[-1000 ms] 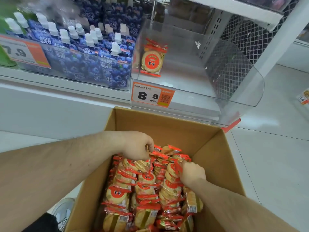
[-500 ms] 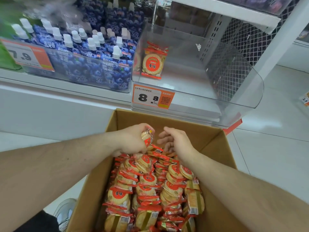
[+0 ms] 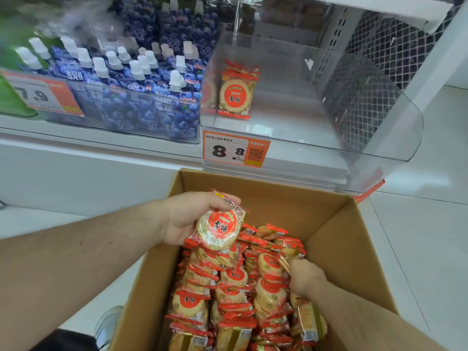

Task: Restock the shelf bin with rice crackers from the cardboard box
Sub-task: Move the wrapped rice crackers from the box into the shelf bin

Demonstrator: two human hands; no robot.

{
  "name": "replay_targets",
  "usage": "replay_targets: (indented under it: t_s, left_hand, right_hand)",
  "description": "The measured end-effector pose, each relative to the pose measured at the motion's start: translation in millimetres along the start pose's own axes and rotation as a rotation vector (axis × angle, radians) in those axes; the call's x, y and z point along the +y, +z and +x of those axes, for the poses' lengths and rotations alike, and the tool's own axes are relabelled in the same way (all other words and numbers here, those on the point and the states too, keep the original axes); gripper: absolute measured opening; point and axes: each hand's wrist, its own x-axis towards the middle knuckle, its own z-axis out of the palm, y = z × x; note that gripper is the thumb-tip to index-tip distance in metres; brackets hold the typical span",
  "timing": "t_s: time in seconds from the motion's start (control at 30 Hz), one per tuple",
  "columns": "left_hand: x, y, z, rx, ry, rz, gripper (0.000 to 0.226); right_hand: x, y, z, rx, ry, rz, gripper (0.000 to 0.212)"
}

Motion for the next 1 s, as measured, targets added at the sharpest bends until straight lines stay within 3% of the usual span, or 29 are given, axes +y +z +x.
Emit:
replay_targets:
  t_s: [0.07, 0.17, 0.37, 0.5, 0.63, 0.83, 1.0]
  left_hand:
    - [1.4, 0.7, 0.5, 0.058, 0.030, 0.002, 0.022]
    - [4.9, 2.3, -1.3, 0.120, 0.082, 0.004, 0.020]
    - [17.1, 9.8, -19.6, 0.168, 0.225, -0.016, 0.019]
    - [22.6, 13.8, -28.8, 0.140, 0.274, -0.060, 0.022]
    - [24.1, 17.2, -37.5, 0.079, 0.280, -0.079, 0.023]
    - [26.1, 27.3, -46.9, 0.029, 0.259, -0.135, 0.019]
    - [26.6, 41.0, -41.7, -0.036, 0.250, -0.298, 0.031]
  right_hand:
    - [-4.0, -16.8, -13.4, 0.076, -0.043, -0.054, 0.006]
    - [-4.8, -45.3, -31.4, 0.253, -0.154, -0.046, 0.020]
    - [8.4, -106.5, -89.2, 1.053, -0.808, -0.147, 0.043]
    - [11.1, -130.4, -118.3, 1.448, -0.958, -0.132, 0.028]
    - [7.5, -140.7, -136.7, 1.573, -0.974, -0.132, 0.015]
    - [-2.4, -148.8, -145.3, 1.640, -0.918, -0.017, 0.039]
    - [-22.4, -159.1, -156.9, 1.681, -0.743, 0.024, 0.021]
